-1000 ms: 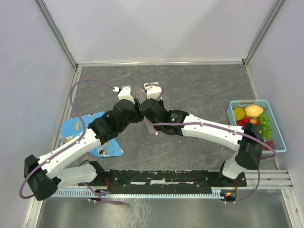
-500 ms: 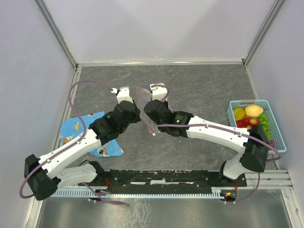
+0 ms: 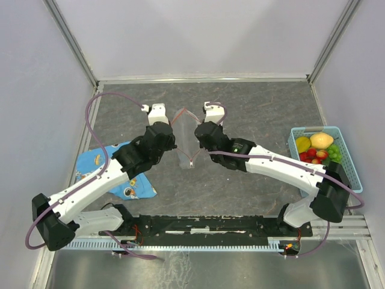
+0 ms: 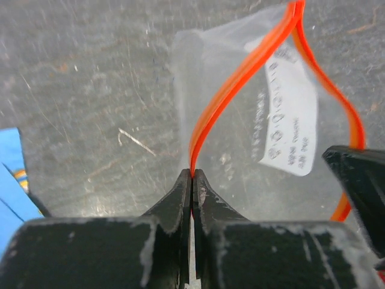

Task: Place the food in the zip-top bag and seal the zipper
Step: Open the zipper of the food storage bag, then move the bin to the center of the board.

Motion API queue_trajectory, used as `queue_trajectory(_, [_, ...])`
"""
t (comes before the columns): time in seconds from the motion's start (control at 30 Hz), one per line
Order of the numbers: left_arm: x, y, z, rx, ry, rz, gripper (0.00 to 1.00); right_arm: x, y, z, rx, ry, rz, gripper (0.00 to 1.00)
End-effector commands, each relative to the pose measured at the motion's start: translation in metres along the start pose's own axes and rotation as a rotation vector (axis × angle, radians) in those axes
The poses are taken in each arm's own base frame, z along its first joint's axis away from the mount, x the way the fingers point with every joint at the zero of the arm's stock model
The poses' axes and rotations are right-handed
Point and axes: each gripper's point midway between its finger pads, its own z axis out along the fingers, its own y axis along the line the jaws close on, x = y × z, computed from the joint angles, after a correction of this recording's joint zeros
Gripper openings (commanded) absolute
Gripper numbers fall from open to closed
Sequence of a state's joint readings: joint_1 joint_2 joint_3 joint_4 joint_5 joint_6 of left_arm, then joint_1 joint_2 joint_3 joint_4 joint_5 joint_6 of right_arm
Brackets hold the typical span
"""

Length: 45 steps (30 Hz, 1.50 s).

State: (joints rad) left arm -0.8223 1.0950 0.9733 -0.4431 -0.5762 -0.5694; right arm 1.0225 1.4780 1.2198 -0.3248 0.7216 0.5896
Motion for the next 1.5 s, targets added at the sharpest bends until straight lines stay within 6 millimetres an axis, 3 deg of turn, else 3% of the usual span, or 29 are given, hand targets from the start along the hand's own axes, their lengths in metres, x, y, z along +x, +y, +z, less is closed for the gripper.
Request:
queue_trajectory(0.0, [-0.061,-0.003,-0.015,-0.035,-0.104,0.134,0.03,-0.021,0.0,-0.002,-0.062,-0.033,0.116,0.01])
queue_trajectory(0.17, [-0.075,-0.013,-0.017,-0.017,-0.076,0.265,0.03,-0.017,0.009,0.006,-0.115,-0.003,0.161,0.01])
queue_trajectory(0.43, [-0.038,-0.016,0.005,0.012,0.026,0.393,0.03,0.019,0.014,0.024,-0.122,0.069,0.176,0.02])
queue_trajectory(0.63, [-0.024,-0.025,0.007,0.09,0.043,0.394,0.03,0.034,-0.012,0.025,-0.061,0.089,0.165,0.04])
queue_trajectory(0.73, [-0.016,-0.03,0.006,0.135,0.061,0.394,0.03,0.029,-0.016,0.016,-0.084,0.082,0.137,0.15])
queue_trajectory(0.93, [-0.008,-0.035,0.004,0.173,0.082,0.389,0.03,0.007,-0.016,-0.011,-0.196,0.062,0.072,0.47])
queue_trajectory(1.1, [-0.007,-0.036,0.005,0.182,0.088,0.385,0.03,0.002,-0.026,-0.032,-0.249,0.1,0.032,0.64])
queue_trajectory(1.2, [-0.004,-0.037,0.006,0.193,0.097,0.378,0.03,-0.004,-0.047,-0.044,-0.205,0.085,0.017,0.7])
queue_trajectory(1.47, [-0.003,-0.039,0.007,0.209,0.107,0.364,0.03,0.005,-0.146,-0.043,0.074,0.147,-0.018,0.79])
